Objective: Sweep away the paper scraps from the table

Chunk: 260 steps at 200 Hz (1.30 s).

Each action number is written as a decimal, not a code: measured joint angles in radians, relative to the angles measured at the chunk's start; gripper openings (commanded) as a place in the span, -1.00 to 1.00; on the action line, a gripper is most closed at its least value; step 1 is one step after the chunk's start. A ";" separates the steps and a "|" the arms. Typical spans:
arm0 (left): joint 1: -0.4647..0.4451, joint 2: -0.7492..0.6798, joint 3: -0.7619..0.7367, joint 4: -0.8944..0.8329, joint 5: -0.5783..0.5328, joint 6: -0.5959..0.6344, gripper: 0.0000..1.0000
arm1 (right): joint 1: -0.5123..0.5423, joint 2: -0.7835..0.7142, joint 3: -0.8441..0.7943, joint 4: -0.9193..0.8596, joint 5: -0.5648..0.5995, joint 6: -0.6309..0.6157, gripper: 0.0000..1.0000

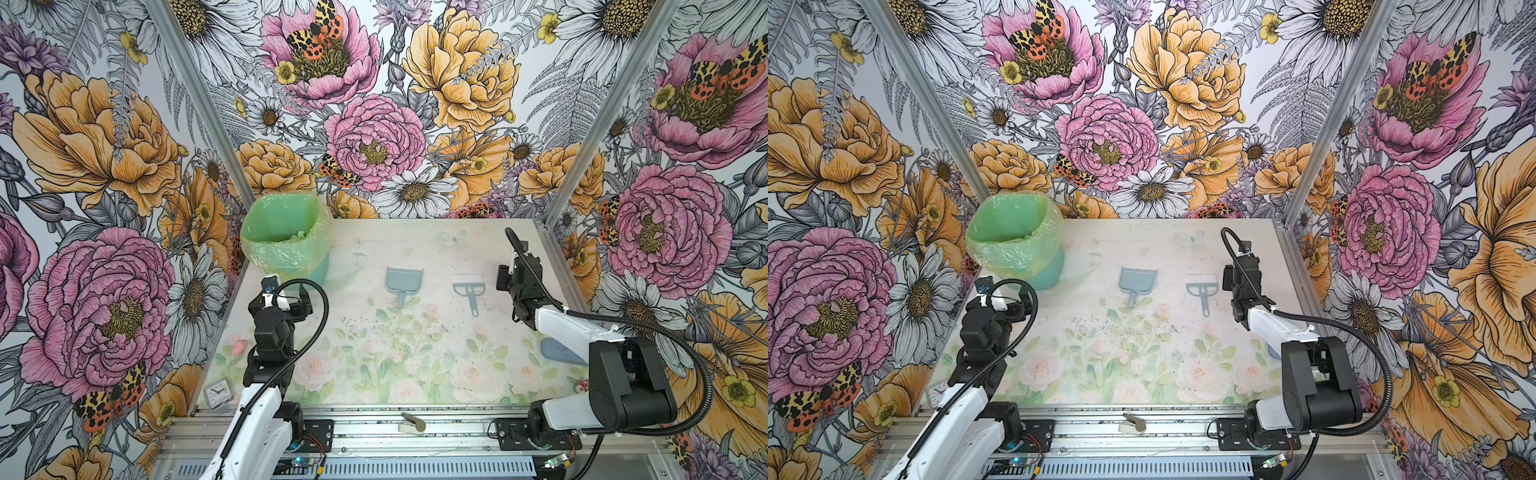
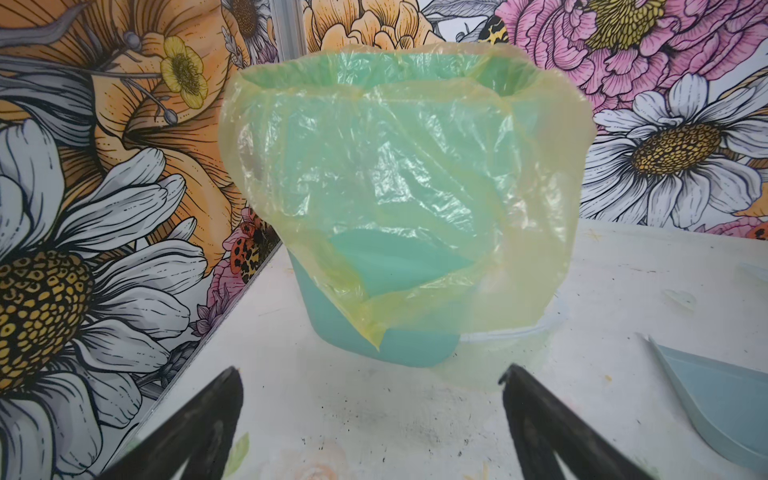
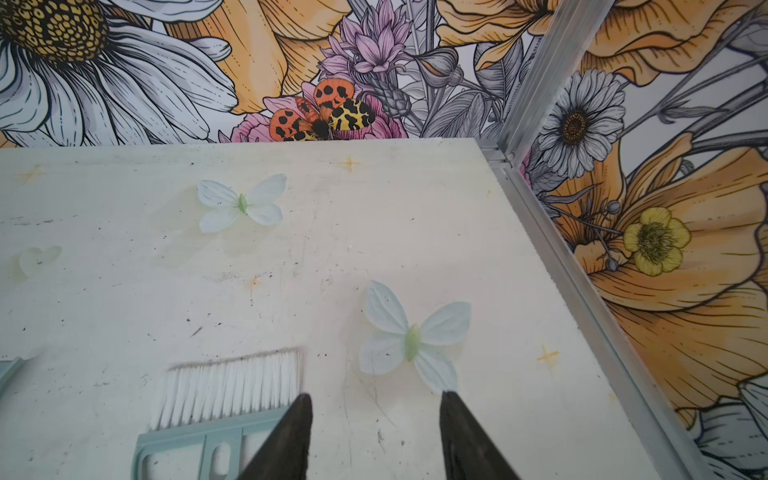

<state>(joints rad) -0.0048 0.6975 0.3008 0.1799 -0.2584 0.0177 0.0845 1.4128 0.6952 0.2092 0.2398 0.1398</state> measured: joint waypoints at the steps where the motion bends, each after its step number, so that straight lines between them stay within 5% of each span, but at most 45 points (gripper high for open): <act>1: 0.001 0.001 -0.001 0.002 0.001 0.000 0.98 | -0.001 -0.001 -0.002 0.003 0.000 0.000 0.02; 112: 0.149 0.221 -0.097 0.291 0.104 -0.020 0.98 | -0.034 -0.128 -0.206 0.209 -0.011 -0.011 0.03; 183: 0.169 0.453 -0.097 0.529 0.209 -0.023 0.97 | -0.065 0.074 -0.274 0.468 0.045 -0.022 0.03; 260: 0.174 0.586 -0.084 0.708 0.325 -0.068 0.97 | -0.066 0.104 -0.305 0.619 0.045 -0.023 0.04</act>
<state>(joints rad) 0.1688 1.2835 0.2169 0.8883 0.0666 -0.0498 0.0181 1.5166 0.3901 0.8284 0.2852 0.1173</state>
